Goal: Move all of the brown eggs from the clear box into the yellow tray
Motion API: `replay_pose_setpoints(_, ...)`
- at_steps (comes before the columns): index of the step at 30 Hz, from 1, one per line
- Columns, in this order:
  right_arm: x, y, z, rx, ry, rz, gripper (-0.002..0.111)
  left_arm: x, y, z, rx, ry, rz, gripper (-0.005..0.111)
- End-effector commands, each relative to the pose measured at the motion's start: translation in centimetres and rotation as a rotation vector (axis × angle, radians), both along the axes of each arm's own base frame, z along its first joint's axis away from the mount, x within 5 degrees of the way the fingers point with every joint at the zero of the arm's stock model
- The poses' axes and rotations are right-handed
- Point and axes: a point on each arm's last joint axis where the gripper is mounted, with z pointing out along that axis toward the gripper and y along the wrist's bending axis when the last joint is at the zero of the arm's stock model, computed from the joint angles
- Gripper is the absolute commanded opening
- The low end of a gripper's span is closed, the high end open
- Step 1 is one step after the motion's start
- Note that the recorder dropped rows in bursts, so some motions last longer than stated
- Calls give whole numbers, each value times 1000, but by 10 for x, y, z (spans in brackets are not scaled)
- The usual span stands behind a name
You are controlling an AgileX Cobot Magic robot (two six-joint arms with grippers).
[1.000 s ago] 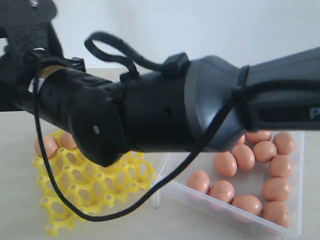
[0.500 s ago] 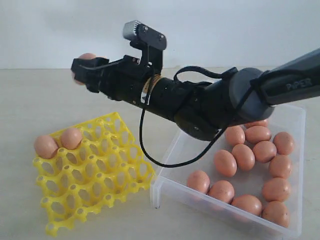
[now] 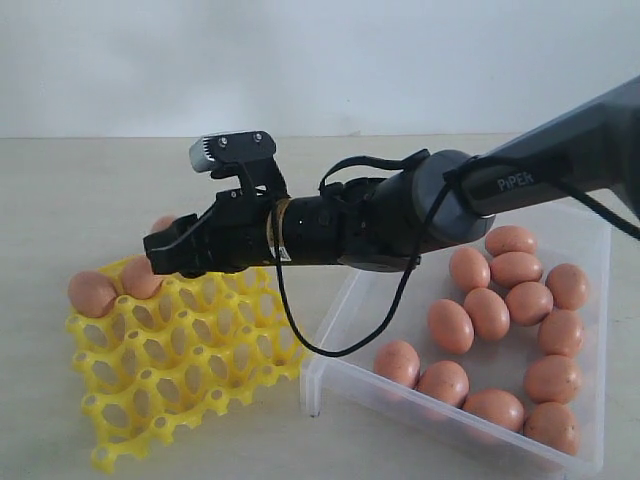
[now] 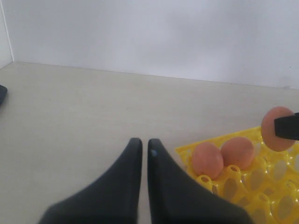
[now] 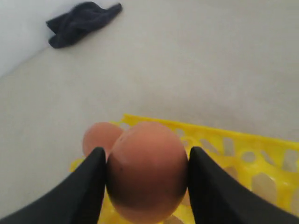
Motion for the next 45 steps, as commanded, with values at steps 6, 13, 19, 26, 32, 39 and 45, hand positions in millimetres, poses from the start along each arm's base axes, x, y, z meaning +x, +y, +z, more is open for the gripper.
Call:
replay_pose_setpoints(6,7,-4,-2,-77,-125,-23,0,0,0,0,2,-7,3,4)
replay_pose_setpoints(13,18,-3,-22,-61,-103,-98,0,0,0,0,2,-7,3,4)
replay_pose_setpoints(19,22,-1,-19,-55,-117,-99,0,0,0,0,2,-7,3,4)
replay_pose_setpoints(26,22,-1,-32,-73,-103,-91,0,0,0,0,2,-7,3,4)
replay_pose_setpoints(32,21,-1,-38,-75,-94,-90,0,0,0,0,2,-7,3,4)
replay_pose_setpoints(39,21,-1,-38,-85,-92,-89,31,0,0,0,2,-7,3,4)
replay_pose_setpoints(45,21,-1,-39,-90,-92,-90,42,0,0,0,2,-7,3,4)
